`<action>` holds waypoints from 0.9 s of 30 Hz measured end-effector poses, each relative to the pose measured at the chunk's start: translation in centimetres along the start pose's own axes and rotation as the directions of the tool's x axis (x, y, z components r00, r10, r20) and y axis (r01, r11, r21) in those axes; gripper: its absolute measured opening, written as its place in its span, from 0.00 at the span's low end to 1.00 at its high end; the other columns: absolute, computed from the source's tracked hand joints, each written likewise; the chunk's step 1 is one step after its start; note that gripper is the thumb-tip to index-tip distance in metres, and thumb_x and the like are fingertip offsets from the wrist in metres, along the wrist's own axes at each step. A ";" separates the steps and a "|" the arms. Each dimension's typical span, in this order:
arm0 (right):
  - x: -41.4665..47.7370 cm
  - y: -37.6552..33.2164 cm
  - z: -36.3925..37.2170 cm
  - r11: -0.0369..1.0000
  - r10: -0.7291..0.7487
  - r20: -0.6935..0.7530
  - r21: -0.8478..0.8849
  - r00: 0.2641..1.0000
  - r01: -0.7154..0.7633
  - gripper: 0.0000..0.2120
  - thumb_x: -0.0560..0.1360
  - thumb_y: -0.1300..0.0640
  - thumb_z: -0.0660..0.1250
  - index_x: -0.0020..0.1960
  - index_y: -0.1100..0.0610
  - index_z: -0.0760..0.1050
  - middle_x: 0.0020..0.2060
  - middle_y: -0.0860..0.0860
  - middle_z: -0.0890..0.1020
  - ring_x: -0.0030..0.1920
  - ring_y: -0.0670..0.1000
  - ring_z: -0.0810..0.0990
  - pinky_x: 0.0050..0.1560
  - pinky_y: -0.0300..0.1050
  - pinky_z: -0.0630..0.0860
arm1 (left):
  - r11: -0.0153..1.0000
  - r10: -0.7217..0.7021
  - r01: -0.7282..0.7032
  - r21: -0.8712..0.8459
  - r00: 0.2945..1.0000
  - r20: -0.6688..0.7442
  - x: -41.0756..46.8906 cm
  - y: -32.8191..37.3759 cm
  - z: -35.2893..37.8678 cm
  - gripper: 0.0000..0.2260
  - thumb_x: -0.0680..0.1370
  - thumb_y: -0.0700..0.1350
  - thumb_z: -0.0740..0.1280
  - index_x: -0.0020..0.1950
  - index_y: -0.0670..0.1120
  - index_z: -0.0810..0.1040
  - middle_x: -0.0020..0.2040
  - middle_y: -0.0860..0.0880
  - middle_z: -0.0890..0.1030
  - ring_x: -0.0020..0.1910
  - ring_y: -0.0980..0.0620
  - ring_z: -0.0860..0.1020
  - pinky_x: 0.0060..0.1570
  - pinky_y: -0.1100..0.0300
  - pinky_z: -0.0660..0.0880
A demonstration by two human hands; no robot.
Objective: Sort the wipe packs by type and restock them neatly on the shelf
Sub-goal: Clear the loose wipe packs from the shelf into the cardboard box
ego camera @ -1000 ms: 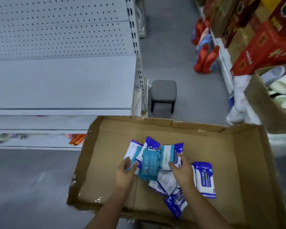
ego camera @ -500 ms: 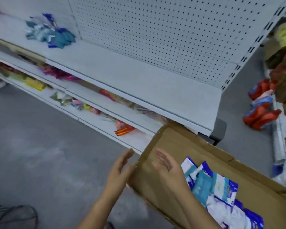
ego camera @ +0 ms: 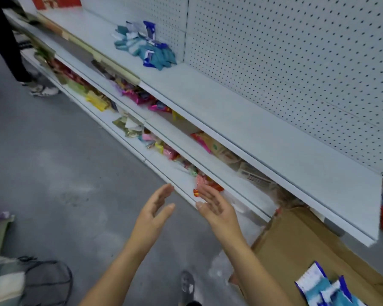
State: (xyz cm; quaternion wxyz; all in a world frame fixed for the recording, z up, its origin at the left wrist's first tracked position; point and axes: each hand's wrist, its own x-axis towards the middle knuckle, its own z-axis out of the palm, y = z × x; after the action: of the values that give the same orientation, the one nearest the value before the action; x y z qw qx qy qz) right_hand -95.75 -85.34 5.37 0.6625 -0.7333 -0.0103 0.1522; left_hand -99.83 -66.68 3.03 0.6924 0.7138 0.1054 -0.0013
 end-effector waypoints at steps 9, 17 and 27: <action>17.4 -1.7 6.7 0.997 0.003 0.033 0.078 0.999 -0.006 0.23 0.77 0.59 0.71 0.70 0.50 0.72 0.64 0.44 0.79 0.65 0.41 0.76 0.71 0.53 0.71 | 0.995 0.001 0.003 0.097 0.999 -0.039 15.5 1.3 -8.9 0.28 0.73 0.60 0.67 0.72 0.57 0.70 0.69 0.62 0.75 0.71 0.61 0.70 0.74 0.53 0.64; 33.1 -8.2 14.3 0.996 -0.029 0.135 0.089 0.990 0.018 0.21 0.76 0.55 0.72 0.67 0.43 0.74 0.63 0.41 0.80 0.66 0.42 0.76 0.70 0.53 0.71 | 0.992 0.034 -0.016 0.126 0.989 -0.144 29.2 5.9 -18.8 0.28 0.72 0.61 0.66 0.71 0.56 0.71 0.68 0.62 0.76 0.70 0.61 0.71 0.73 0.52 0.66; 51.4 -12.6 26.9 0.999 -0.027 0.113 0.034 0.993 0.023 0.23 0.75 0.53 0.74 0.68 0.44 0.73 0.61 0.40 0.81 0.64 0.42 0.78 0.69 0.51 0.73 | 0.995 0.047 -0.038 0.088 0.994 -0.099 46.5 7.0 -32.0 0.27 0.74 0.61 0.65 0.73 0.59 0.70 0.68 0.64 0.75 0.69 0.63 0.71 0.71 0.57 0.67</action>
State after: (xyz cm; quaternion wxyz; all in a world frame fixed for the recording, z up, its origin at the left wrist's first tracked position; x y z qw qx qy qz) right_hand -50.80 -46.61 4.85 0.6748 -0.7122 -0.0547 0.1855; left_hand -57.93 -28.25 4.40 0.6546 0.7442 0.1251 0.0451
